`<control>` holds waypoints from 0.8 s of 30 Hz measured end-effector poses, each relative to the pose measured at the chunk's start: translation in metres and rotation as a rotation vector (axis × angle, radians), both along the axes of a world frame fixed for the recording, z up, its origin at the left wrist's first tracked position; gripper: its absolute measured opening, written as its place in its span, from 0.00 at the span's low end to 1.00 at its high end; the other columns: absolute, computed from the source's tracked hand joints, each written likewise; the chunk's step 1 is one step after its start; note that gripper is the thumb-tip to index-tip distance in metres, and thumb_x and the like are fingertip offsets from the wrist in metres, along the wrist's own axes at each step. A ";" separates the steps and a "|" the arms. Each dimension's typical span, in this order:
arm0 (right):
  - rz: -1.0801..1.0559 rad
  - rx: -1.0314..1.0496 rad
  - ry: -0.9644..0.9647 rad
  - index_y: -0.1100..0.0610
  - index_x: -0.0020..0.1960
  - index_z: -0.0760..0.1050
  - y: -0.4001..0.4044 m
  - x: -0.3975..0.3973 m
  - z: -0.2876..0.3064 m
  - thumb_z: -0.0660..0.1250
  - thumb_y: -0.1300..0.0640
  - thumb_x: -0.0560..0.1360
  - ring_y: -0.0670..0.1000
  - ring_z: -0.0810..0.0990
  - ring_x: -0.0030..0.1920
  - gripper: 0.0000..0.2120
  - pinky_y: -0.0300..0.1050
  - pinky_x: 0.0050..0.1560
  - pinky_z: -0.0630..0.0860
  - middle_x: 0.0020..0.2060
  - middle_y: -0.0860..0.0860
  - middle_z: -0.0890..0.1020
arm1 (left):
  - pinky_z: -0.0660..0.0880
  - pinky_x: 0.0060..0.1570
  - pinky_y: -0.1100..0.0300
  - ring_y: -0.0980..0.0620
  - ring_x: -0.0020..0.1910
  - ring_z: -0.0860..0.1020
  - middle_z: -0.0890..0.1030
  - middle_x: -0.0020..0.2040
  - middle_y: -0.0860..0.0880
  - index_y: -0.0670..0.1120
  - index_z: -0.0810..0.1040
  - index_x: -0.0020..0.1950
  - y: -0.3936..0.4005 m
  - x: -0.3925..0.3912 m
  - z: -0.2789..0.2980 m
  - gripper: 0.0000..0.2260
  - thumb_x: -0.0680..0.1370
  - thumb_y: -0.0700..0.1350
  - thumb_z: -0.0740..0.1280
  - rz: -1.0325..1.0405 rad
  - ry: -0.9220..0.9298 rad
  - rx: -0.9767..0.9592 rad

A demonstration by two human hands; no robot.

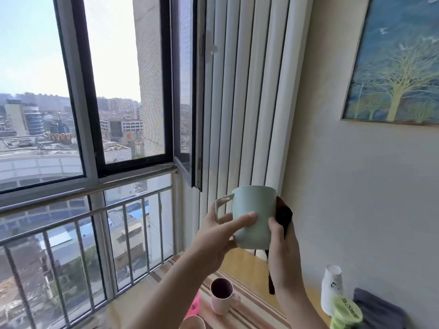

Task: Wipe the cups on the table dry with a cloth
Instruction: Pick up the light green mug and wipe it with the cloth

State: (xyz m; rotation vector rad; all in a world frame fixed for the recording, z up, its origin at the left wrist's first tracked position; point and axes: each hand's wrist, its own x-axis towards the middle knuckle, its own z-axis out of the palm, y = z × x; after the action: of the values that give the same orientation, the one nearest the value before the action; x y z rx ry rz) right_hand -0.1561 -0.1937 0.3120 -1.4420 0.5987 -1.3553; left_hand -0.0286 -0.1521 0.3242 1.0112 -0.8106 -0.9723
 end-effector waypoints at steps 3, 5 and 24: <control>-0.075 -0.115 0.145 0.38 0.75 0.61 -0.004 0.003 0.000 0.53 0.39 0.74 0.43 0.69 0.73 0.30 0.52 0.74 0.67 0.75 0.41 0.69 | 0.84 0.43 0.50 0.41 0.51 0.87 0.85 0.58 0.39 0.53 0.72 0.67 -0.002 -0.001 0.001 0.37 0.63 0.46 0.85 0.063 -0.062 0.013; -0.111 -0.228 0.210 0.35 0.76 0.56 -0.003 0.005 0.000 0.52 0.37 0.74 0.36 0.62 0.76 0.31 0.48 0.76 0.64 0.75 0.29 0.60 | 0.84 0.45 0.49 0.41 0.52 0.86 0.83 0.59 0.39 0.57 0.73 0.65 -0.003 -0.001 -0.001 0.36 0.61 0.50 0.85 0.102 -0.102 0.016; -0.347 -0.791 0.481 0.50 0.72 0.71 0.019 0.004 -0.027 0.55 0.54 0.80 0.53 0.57 0.80 0.21 0.56 0.76 0.62 0.77 0.49 0.66 | 0.82 0.40 0.55 0.51 0.48 0.86 0.85 0.53 0.44 0.57 0.75 0.69 0.003 -0.007 0.005 0.23 0.79 0.67 0.61 -0.018 0.020 0.100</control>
State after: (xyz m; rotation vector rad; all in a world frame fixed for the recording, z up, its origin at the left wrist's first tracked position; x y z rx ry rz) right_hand -0.1525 -0.1744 0.2851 -2.4363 0.6704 -1.6140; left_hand -0.0357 -0.1489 0.3293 1.0801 -0.7611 -1.0450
